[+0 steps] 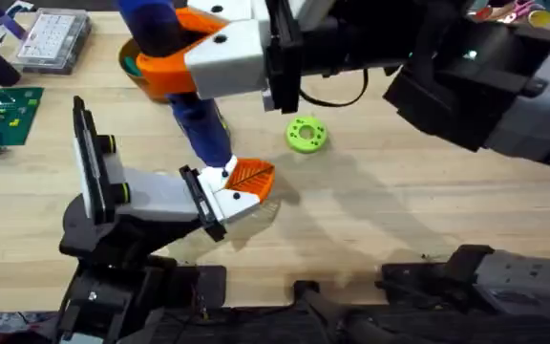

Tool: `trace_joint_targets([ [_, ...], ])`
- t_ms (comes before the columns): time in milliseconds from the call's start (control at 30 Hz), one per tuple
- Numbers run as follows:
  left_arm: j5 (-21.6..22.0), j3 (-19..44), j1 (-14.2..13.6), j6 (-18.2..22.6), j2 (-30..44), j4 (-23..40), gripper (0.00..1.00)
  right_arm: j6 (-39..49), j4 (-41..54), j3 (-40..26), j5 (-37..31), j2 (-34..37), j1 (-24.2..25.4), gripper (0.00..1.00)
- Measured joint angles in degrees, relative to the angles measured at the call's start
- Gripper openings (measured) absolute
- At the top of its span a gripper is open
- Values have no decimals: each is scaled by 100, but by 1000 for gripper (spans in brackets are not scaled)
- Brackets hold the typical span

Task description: Pick up the gripper from the table and insert it into the empty holder that is missing its gripper. Then pick up a screw, insert it into the mounting hole, and use the screwdriver to tighten it. Finally, clean up the table by picking up the vegetable and placing it into the bucket.

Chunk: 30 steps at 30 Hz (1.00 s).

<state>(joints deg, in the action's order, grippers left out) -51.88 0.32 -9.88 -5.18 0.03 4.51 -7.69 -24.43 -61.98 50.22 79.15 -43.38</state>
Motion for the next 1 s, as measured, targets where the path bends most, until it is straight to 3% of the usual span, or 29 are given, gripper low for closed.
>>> trace_joint_targets([
  [1000, -63, 0, -1, -3, 0, 7, 17, -2, -31, 2, -42, 149, -29, 27],
])
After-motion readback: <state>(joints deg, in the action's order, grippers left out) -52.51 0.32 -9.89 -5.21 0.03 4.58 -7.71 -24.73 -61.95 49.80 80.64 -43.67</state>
